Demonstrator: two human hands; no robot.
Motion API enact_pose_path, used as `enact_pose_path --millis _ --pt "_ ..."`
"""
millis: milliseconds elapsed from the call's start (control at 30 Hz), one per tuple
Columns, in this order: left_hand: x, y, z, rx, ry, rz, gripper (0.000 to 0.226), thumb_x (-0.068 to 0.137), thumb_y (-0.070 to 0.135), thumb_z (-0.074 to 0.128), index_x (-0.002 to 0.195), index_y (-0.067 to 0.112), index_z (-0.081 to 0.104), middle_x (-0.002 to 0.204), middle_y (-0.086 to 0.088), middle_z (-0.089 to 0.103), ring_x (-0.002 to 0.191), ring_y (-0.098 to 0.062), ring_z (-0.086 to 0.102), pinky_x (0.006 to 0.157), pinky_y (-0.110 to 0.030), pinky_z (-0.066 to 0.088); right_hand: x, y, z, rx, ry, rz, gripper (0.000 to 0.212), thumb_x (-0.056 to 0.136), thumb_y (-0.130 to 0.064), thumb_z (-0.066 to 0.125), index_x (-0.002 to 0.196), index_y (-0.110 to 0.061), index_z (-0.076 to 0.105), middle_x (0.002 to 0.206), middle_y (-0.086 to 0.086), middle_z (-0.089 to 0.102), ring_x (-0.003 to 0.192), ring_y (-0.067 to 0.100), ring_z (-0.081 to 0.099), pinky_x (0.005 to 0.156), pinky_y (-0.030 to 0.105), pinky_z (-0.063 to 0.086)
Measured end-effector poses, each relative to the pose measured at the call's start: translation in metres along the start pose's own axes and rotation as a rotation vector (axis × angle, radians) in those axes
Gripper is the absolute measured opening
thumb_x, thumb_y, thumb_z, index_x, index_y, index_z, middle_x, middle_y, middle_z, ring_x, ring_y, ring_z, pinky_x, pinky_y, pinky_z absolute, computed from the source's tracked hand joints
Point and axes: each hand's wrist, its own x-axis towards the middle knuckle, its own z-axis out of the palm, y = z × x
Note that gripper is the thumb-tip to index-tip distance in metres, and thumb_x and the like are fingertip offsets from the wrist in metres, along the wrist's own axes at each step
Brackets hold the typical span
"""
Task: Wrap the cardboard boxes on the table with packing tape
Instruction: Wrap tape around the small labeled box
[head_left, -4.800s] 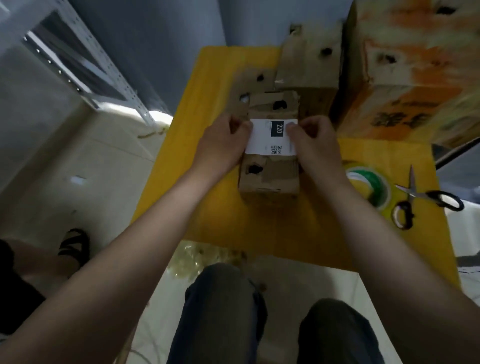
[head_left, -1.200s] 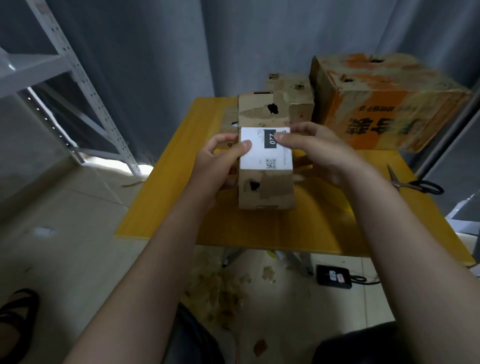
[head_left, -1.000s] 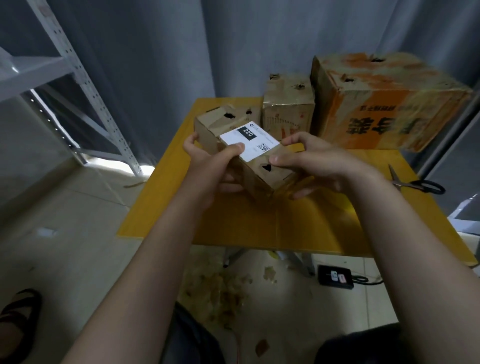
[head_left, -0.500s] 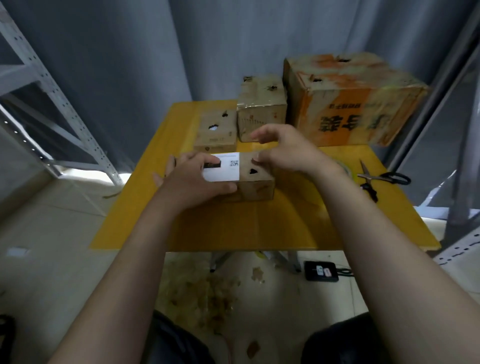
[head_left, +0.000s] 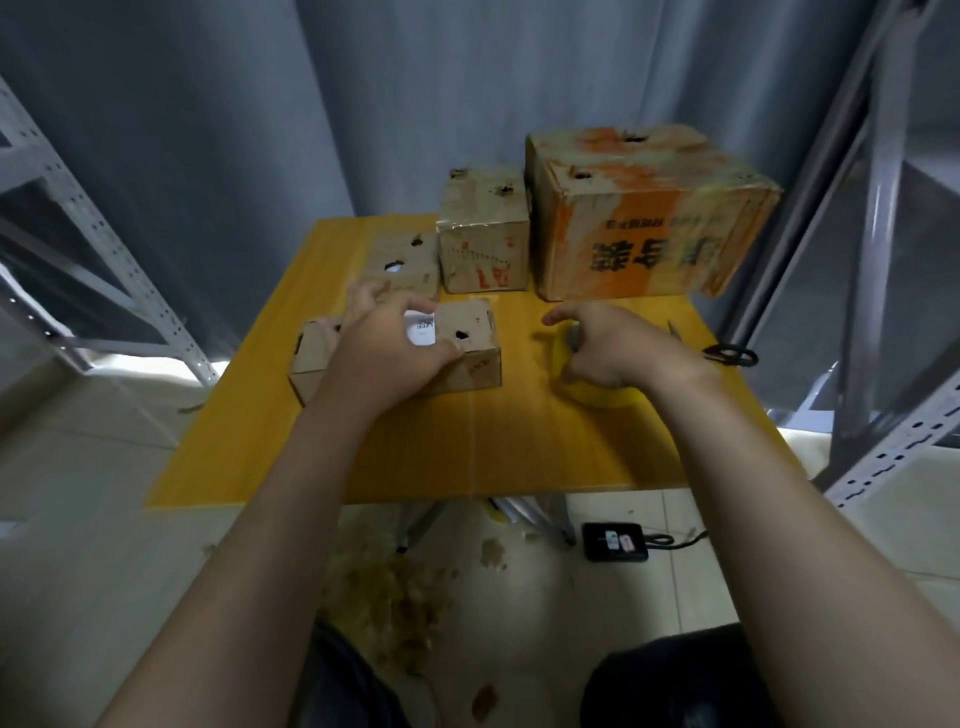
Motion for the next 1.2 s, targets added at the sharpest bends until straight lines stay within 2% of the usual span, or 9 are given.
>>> enact_pose_path --millis 133,200,300,433,600,767,933,1067,1200 --pt "-0.010 0.024 0.002 -0.268 0.188 0.170 0.021 0.090 0.027 0.077 0.105 0.037 0.068 0.132 0.008 0.059 0.134 -0.014 0.050 0.108 -0.038 0.046 -0.006 0.003 -0.016 0.261 0.239 -0.102 0.066 0.088 -0.006 0.074 0.144 -0.036 0.054 0.109 -0.001 0.063 0.103 0.019 0.063 0.080 0.035 0.058" --pt "-0.017 0.036 0.003 -0.383 0.204 0.204 0.017 0.092 0.025 0.075 0.103 0.037 0.069 0.110 0.016 0.068 0.104 -0.002 0.064 0.087 -0.025 0.056 -0.013 -0.003 -0.027 0.501 0.330 -0.163 0.065 0.088 -0.007 0.078 0.144 -0.032 0.054 0.084 -0.003 0.057 0.074 0.011 0.058 0.062 0.022 0.052" --pt "-0.024 0.055 0.012 -0.640 0.155 0.194 0.019 0.092 0.023 0.078 0.111 0.025 0.072 0.094 0.011 0.073 0.077 0.003 0.068 0.067 -0.012 0.054 -0.027 -0.021 -0.034 0.786 0.349 -0.285 0.065 0.088 -0.002 0.078 0.144 -0.023 0.054 0.068 -0.002 0.055 0.057 0.006 0.053 0.054 0.017 0.044" --pt "-0.027 0.065 0.015 -0.668 0.112 0.243 0.023 0.092 0.023 0.078 0.114 0.017 0.076 0.085 0.014 0.074 0.075 0.004 0.067 0.064 -0.011 0.049 -0.037 -0.043 -0.031 1.009 0.191 -0.437 0.059 0.090 0.004 0.073 0.142 -0.017 0.055 0.076 0.006 0.059 0.077 0.023 0.060 0.075 0.034 0.051" --pt "-0.030 0.055 0.010 -0.622 0.149 0.311 0.016 0.090 0.019 0.081 0.106 0.017 0.080 0.096 0.002 0.079 0.086 -0.011 0.074 0.076 -0.027 0.060 -0.034 -0.044 -0.030 0.772 0.248 -0.410 0.044 0.093 -0.025 0.077 0.136 -0.023 0.064 0.085 0.006 0.064 0.078 0.013 0.064 0.073 0.038 0.060" --pt "-0.035 0.049 0.012 -0.543 0.120 0.356 0.019 0.088 0.019 0.083 0.094 0.035 0.075 0.072 0.027 0.073 0.071 0.006 0.070 0.063 -0.006 0.047 -0.029 -0.038 -0.030 0.661 0.326 -0.435 0.027 0.091 -0.033 0.080 0.117 -0.030 0.076 0.100 -0.009 0.068 0.092 0.013 0.070 0.075 0.046 0.065" --pt "-0.038 0.046 0.014 -0.467 0.108 0.361 0.015 0.090 0.021 0.080 0.090 0.034 0.073 0.062 0.027 0.065 0.062 0.008 0.062 0.058 -0.004 0.040 -0.025 -0.036 -0.031 0.680 0.406 -0.442 0.013 0.091 -0.021 0.081 0.085 -0.033 0.078 0.104 0.005 0.074 0.083 0.015 0.071 0.070 0.042 0.064" --pt "-0.040 0.046 0.016 -0.540 0.072 0.306 0.005 0.098 0.025 0.072 0.093 0.024 0.071 0.077 0.011 0.076 0.073 -0.002 0.071 0.065 -0.023 0.057 -0.023 -0.037 -0.031 0.587 0.496 -0.502 0.014 0.090 -0.016 0.080 0.084 -0.029 0.076 0.109 0.000 0.068 0.089 -0.002 0.063 0.077 0.014 0.051" --pt "-0.042 0.055 0.013 -0.531 0.011 0.247 0.048 0.094 0.047 0.062 0.091 -0.001 0.064 0.077 -0.013 0.072 0.073 -0.028 0.069 0.069 -0.047 0.059 -0.027 -0.040 -0.030 0.387 0.609 -0.547 0.003 0.091 -0.019 0.078 0.089 -0.019 0.079 0.097 -0.005 0.069 0.086 0.001 0.061 0.075 0.015 0.048"
